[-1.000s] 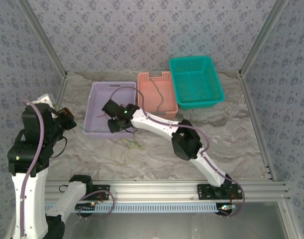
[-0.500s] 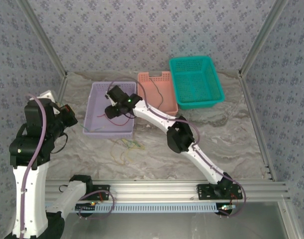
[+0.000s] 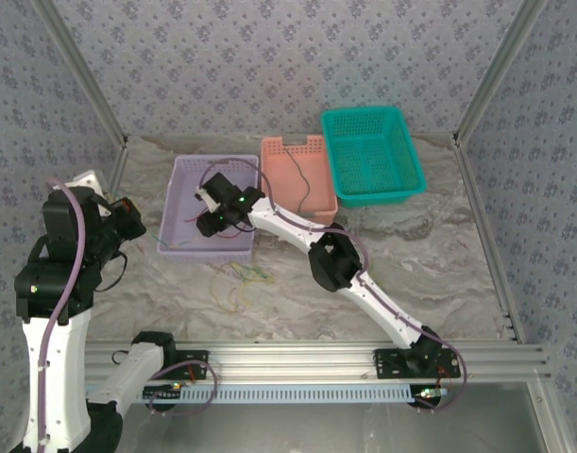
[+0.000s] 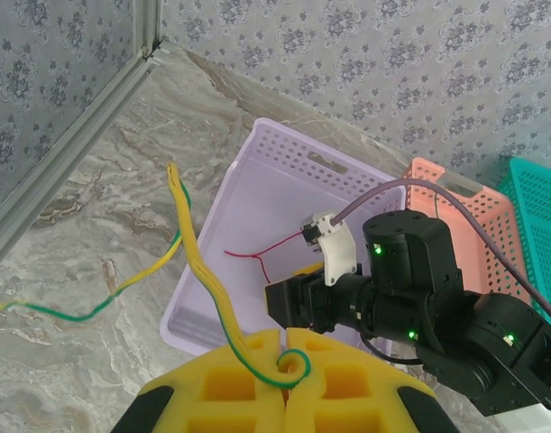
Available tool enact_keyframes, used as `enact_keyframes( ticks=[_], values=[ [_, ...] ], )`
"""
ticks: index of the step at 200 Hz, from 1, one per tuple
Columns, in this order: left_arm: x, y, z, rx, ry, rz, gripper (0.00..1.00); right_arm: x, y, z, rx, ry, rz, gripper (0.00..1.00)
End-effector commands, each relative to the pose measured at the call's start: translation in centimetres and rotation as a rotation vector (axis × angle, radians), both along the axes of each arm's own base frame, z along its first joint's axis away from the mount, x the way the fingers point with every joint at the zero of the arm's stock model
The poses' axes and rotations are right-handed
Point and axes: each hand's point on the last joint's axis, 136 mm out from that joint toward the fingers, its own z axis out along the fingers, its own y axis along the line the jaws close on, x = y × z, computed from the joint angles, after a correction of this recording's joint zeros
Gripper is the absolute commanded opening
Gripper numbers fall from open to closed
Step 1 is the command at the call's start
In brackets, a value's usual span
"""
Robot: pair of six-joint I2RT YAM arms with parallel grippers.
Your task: Untangle the cables
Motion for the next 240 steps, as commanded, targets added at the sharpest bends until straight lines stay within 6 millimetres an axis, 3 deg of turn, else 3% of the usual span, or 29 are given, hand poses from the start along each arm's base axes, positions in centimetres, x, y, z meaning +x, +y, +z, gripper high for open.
enact_keyframes(
  ticks=[1, 50, 101, 132, 145, 159, 193, 224, 240],
  values=[
    [-0.2, -0.2, 1.2, -0.006, -0.036, -0.018, 0.0, -0.2, 0.7, -1.5, -0.017, -0.027, 0.037, 0.55],
    [0.0, -0.4, 0.8, -0.016, -0.029, -0.024, 0.0, -0.2, 1.3, -2.5, -0.021, -0.043, 0.052, 0.52],
    [0.3, -0.6, 0.4, -0.022, -0.024, -0.028, 0.0, 0.0, 1.1, -3.8, -0.037, -0.039, 0.039, 0.22],
    [0.4, -0.6, 0.0, -0.024, -0.014, -0.03, 0.0, 0.3, 1.5, -2.0, -0.022, -0.081, 0.037, 0.07],
    [0.4, -0.7, -0.1, -0.022, -0.011, -0.032, 0.0, 0.4, 1.7, -0.7, -0.008, -0.1, 0.036, 0.0],
    [0.4, -0.7, -0.4, -0.024, -0.005, -0.035, 0.0, 0.3, 1.8, 1.3, 0.011, -0.123, 0.038, 0.0],
    [1.0, -1.3, -0.9, -0.029, 0.013, -0.068, 0.0, 1.1, 2.2, 9.8, 0.122, -0.242, 0.012, 0.0],
    [1.7, -2.0, -1.1, -0.036, 0.033, -0.107, 0.0, 1.8, 0.2, 18.0, 0.204, -0.339, -0.057, 0.0],
    [2.3, -2.4, -1.0, -0.044, 0.036, -0.126, 0.0, 2.8, -2.0, 21.3, 0.222, -0.361, -0.132, 0.0]
  ],
)
